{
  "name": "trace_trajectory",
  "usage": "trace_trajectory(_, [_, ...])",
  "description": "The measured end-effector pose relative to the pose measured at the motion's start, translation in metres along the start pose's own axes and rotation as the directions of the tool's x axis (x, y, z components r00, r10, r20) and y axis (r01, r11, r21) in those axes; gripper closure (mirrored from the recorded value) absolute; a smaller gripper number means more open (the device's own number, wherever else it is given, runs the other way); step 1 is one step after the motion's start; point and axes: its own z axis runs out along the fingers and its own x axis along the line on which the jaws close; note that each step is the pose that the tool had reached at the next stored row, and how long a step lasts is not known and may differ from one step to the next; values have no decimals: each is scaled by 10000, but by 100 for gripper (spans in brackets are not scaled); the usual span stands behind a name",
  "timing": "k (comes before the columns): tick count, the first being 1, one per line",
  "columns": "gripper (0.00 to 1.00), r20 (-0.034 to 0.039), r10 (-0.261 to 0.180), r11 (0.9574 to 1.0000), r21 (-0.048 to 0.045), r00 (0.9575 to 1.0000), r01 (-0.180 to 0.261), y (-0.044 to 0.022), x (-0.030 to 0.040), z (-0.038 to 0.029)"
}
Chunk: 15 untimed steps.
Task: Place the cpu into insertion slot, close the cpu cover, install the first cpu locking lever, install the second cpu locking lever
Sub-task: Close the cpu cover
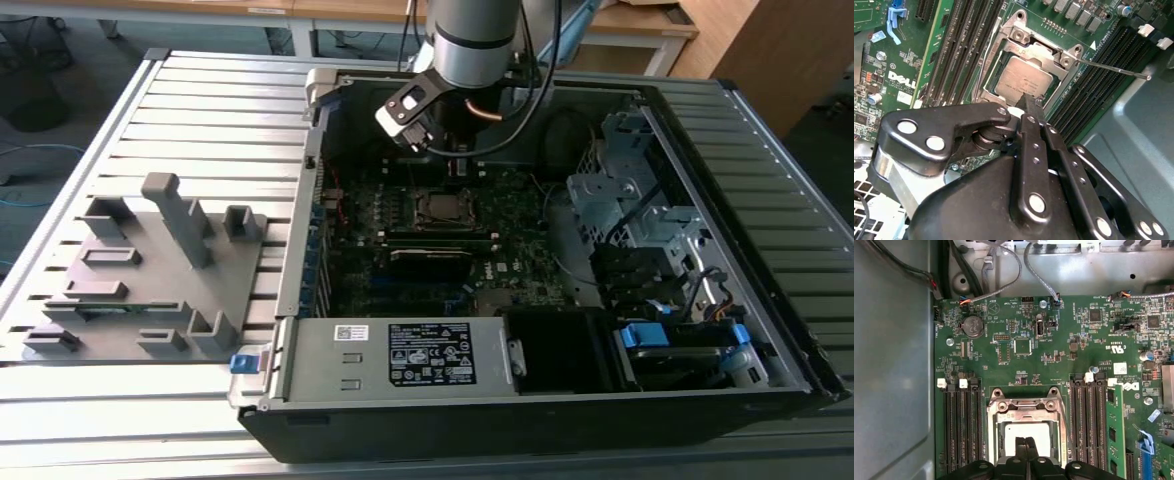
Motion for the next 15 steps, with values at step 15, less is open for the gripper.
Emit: trace_trajectory(15, [90, -51, -1976, 9803, 31, 9803, 1976, 0, 0, 7])
